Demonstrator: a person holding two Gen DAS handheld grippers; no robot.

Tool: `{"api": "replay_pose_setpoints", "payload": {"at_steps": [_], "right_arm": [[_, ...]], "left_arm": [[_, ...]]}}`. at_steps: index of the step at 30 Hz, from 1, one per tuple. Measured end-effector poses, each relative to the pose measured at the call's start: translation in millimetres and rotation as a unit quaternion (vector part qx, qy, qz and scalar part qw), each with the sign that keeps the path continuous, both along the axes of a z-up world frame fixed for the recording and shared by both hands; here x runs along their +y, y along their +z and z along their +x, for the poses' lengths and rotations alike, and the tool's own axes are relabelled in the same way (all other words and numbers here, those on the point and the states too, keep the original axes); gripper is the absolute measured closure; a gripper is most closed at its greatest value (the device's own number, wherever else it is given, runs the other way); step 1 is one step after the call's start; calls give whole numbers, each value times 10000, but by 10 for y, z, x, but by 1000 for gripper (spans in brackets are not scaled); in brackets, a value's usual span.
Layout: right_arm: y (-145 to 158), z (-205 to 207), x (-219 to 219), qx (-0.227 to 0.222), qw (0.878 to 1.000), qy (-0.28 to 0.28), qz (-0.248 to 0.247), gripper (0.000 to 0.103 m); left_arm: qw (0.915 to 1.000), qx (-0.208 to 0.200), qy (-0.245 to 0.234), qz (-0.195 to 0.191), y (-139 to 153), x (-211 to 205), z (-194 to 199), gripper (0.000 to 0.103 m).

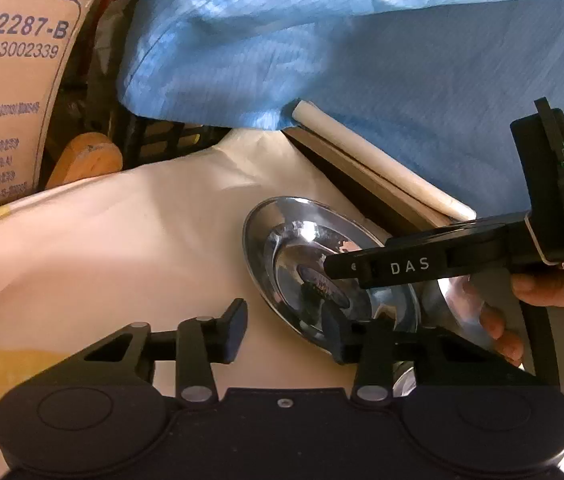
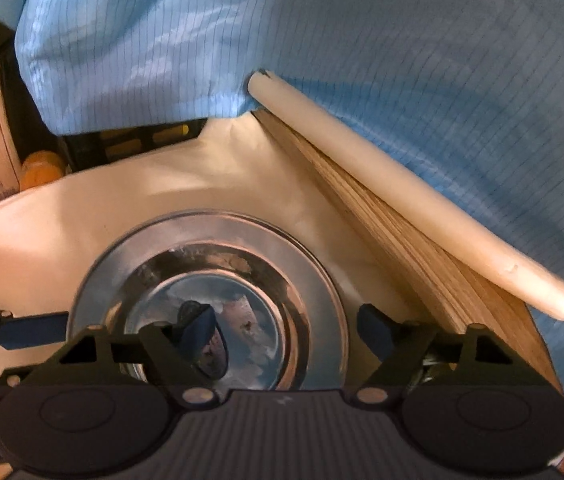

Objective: Organize plates and bowls

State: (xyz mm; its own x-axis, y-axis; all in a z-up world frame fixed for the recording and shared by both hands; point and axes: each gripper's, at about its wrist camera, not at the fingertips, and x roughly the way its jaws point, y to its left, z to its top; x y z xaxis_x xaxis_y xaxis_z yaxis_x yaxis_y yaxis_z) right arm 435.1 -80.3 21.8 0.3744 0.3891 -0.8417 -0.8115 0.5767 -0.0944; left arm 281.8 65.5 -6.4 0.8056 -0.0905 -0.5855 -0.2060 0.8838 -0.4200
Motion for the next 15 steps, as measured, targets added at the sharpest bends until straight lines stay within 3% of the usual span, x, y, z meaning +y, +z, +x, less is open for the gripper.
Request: {"api": "replay_pose_setpoints", "payload": {"at_steps": [5,10,15], "right_arm": [[-46,-4,-7,163,9998,-111,-9,34],[-5,-40,-59,114,9998,-154,-24,53],[-15,-143,-44,-56,9999,-136,-39,69]], "left_arm": [[10000,20,-17,-54,-13,-19,15,74],[10000,16,8,-33,15,13,-7,81],[9999,37,156,63,53,61,-67,82]]}}
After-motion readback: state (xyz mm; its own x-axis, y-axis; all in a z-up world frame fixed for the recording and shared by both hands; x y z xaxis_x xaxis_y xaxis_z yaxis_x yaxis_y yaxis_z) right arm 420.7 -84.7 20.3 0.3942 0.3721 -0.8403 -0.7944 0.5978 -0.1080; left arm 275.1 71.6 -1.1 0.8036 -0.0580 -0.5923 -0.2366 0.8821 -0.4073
